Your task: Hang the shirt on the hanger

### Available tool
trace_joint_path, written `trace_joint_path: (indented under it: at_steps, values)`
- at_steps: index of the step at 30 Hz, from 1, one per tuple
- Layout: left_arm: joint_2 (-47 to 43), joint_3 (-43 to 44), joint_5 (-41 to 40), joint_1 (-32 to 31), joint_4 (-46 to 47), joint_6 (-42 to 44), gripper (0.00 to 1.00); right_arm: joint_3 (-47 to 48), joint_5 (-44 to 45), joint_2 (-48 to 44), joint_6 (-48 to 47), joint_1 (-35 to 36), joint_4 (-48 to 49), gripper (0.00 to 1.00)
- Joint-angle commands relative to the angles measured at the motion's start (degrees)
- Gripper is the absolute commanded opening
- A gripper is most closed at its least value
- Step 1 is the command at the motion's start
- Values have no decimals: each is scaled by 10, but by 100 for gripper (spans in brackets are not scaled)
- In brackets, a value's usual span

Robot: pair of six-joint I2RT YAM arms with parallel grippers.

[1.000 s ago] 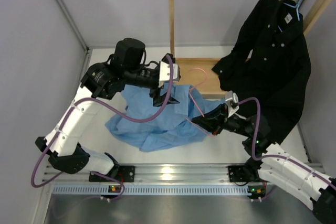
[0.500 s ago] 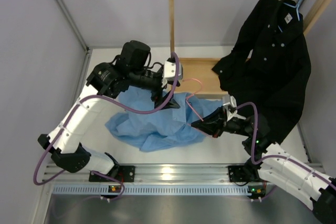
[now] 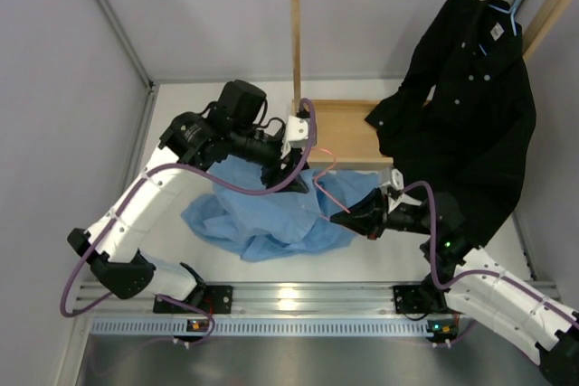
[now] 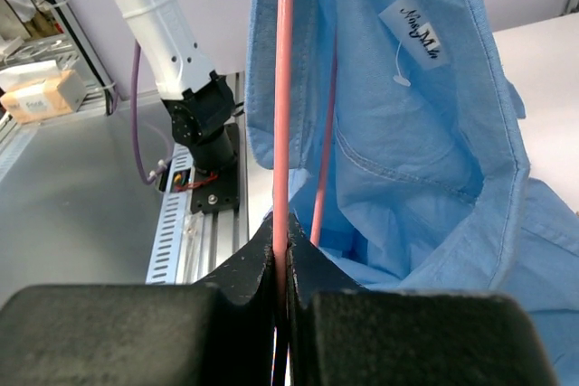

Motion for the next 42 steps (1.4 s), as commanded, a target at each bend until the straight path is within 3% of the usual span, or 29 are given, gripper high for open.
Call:
trace_joint_path:
  at_steps: [1,2,6,13,15,16,18,19,22,25,28,31,37,42]
  values:
    - [-27,-16,36,-1,-16,25,53,42,-15,-7,-31,12,23,0]
    - [-29,-19,40,-1,-16,27,32,46,-15,-6,-32,12,21,0]
    - [-44,-36,42,-1,-16,44,0,47,-14,-6,-33,12,18,0]
    - [-63,-38,44,-1,-14,68,0,44,-5,-9,-25,12,31,0]
    - [-67,-44,26,-1,4,47,0,41,14,-16,-23,12,24,16]
    - [-74,-48,-1,-1,30,33,0,35,27,-26,-22,12,18,36]
    - [-82,-62,-33,-1,55,-1,0,32,69,-41,-24,12,-16,44]
    - [-91,-68,-65,0,80,-13,0,31,87,-61,-29,12,-35,65]
    - [-107,-94,-130,0,114,-58,0,32,179,-116,-35,12,-137,80]
    - [-128,-116,-168,0,153,-94,0,29,305,-169,-9,12,-236,89]
    - [-151,-137,-209,0,188,-138,0,23,399,-190,42,11,-307,88]
    - [-182,-159,-229,0,225,-169,0,13,371,-167,98,11,-310,84]
    - [-225,-192,-214,0,266,-196,0,-15,232,-72,160,12,-135,65]
    - [-230,-201,-228,0,265,-201,0,-16,221,-2,164,11,-66,58]
